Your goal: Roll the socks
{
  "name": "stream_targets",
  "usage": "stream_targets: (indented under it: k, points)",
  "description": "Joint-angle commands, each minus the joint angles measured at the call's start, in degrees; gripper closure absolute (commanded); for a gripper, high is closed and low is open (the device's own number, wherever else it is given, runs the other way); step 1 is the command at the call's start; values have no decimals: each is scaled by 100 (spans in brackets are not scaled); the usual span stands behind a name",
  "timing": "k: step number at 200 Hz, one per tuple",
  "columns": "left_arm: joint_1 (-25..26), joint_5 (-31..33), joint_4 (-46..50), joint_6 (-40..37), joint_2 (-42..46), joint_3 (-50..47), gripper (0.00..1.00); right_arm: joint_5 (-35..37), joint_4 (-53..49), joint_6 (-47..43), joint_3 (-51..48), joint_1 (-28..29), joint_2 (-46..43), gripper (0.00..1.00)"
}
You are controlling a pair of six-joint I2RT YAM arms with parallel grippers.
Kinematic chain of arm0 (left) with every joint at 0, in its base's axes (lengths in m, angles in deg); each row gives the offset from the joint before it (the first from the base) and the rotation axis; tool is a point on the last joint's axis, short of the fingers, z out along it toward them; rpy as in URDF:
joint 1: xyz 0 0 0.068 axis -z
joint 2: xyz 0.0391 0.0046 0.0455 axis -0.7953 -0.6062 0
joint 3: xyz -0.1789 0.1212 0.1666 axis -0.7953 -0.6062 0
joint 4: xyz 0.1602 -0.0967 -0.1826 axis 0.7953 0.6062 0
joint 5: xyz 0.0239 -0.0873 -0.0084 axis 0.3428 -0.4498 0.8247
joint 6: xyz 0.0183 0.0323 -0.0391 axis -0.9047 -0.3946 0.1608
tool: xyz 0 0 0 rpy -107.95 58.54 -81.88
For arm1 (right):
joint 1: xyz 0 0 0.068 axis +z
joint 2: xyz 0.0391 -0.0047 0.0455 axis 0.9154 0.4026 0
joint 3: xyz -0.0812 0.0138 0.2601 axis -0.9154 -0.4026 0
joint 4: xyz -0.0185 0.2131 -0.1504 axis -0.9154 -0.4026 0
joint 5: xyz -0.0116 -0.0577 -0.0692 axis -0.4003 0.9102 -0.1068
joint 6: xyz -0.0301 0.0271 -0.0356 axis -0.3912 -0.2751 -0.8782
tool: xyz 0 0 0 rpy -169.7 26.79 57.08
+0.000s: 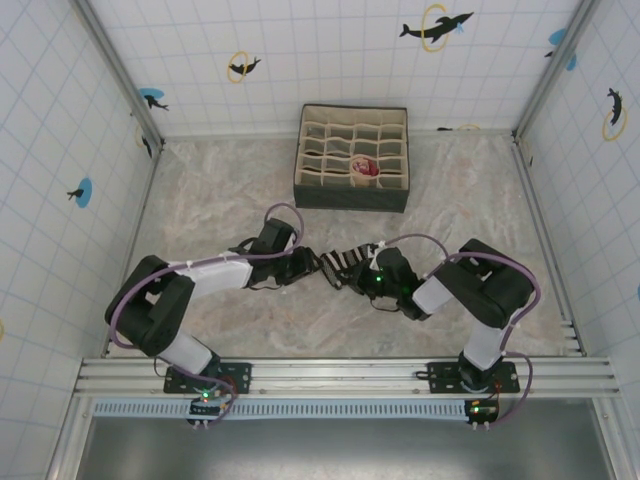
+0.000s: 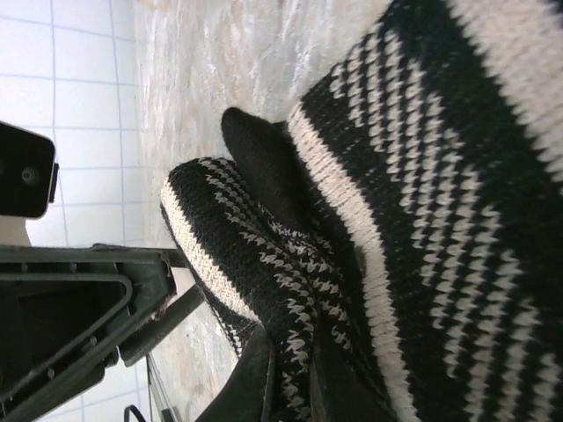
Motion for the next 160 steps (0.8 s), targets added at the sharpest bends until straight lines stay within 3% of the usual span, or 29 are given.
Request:
stream_targets:
  k: [1,60,117,141,160]
  points:
    - [127,54,-288,69,-153,203,39,386,-1006,322,-294,-17,95,100]
    - [255,67,-524,165,-674,425,40,415,-1162,351,-320,-19,104,100]
    - [273,61,-700,235,-1102,554,56,302,-1086,307,-313,-26,128,100]
    - [282,68,-728,269,-1222,654,72,226,-1039,118,-278,-26,93,100]
    - [282,174,-585,282,-1265,759,91,280,-1282,-247,-187,-39,-84,88]
